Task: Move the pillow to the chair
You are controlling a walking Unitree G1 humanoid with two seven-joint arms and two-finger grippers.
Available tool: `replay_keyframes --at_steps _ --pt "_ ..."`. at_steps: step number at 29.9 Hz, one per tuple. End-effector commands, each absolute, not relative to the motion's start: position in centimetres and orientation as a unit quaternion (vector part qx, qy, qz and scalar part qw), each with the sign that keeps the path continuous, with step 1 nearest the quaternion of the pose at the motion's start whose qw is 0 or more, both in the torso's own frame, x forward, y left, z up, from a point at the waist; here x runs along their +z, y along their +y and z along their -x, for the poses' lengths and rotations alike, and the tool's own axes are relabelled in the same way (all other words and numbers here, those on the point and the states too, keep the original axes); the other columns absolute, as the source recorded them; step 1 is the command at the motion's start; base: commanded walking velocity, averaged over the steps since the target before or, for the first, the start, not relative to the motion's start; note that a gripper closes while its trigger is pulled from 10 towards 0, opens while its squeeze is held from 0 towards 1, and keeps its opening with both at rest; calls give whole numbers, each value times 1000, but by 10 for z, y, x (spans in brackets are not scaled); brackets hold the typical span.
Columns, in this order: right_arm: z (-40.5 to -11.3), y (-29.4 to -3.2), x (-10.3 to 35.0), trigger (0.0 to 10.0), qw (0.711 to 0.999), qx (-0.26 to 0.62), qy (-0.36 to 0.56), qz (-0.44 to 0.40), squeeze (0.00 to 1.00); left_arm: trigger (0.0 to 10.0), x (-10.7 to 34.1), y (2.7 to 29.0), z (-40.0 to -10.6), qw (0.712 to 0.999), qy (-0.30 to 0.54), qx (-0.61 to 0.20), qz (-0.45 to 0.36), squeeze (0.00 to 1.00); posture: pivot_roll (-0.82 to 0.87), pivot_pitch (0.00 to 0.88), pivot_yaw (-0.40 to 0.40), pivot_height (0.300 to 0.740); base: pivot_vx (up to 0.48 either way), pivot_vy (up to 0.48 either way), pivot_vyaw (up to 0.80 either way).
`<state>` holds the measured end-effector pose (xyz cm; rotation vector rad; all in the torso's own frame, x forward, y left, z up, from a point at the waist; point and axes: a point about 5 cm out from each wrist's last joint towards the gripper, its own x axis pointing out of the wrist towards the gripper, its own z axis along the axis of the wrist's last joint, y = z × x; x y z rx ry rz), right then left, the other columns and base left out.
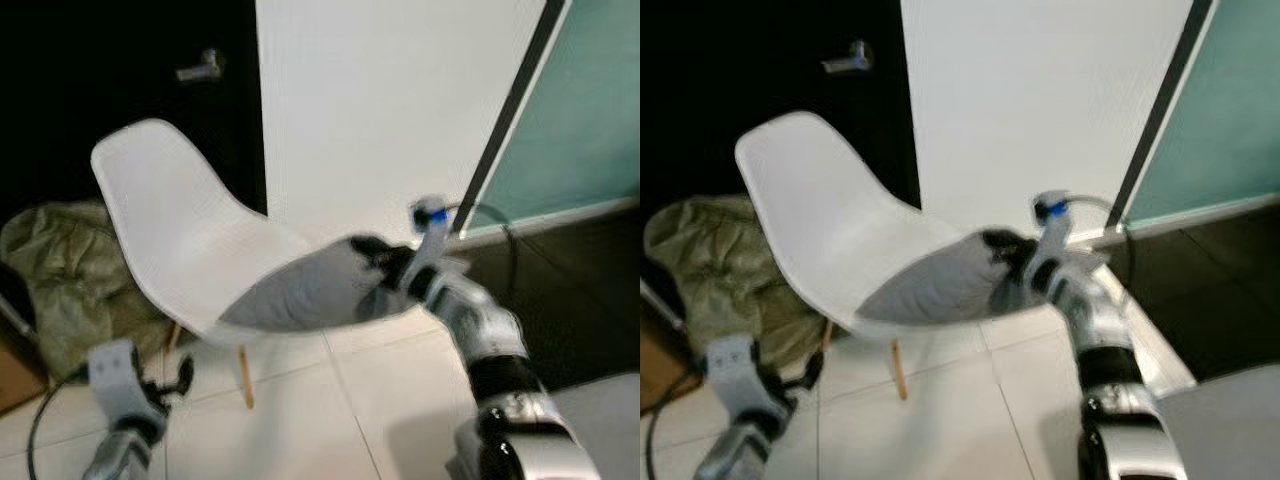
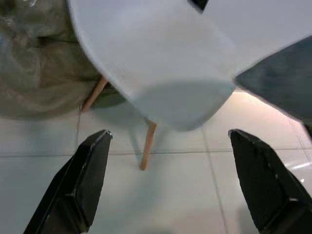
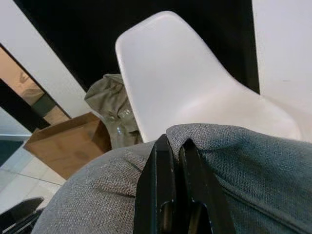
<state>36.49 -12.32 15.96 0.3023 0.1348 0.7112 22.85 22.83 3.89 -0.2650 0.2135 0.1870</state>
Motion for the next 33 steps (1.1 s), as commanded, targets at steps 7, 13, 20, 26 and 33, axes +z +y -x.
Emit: replay_keyframes --at_steps 7,13,20,26,33 --pt "-366 -126 184 10000 921 364 -5 -135 0 10000 35 224 -225 980 116 90 132 0 -111 53 -30 739 361 0 669" --pt "-370 -126 181 10000 931 339 9 -133 0 10000 34 221 -226 980 116 89 134 0 -112 56 -31 739 360 0 508" --pt "-372 -125 175 10000 936 328 29 -125 0 10000 34 221 -226 980 115 88 134 0 -110 58 -30 739 362 0 0" --pt "-378 -127 166 10000 950 291 69 -93 0 10000 34 222 -225 979 116 94 141 0 -105 60 -33 739 356 0 0" --pt "-384 -133 165 10000 961 255 83 -72 0 10000 34 220 -225 978 121 86 144 0 -101 62 -34 724 49 0 0"
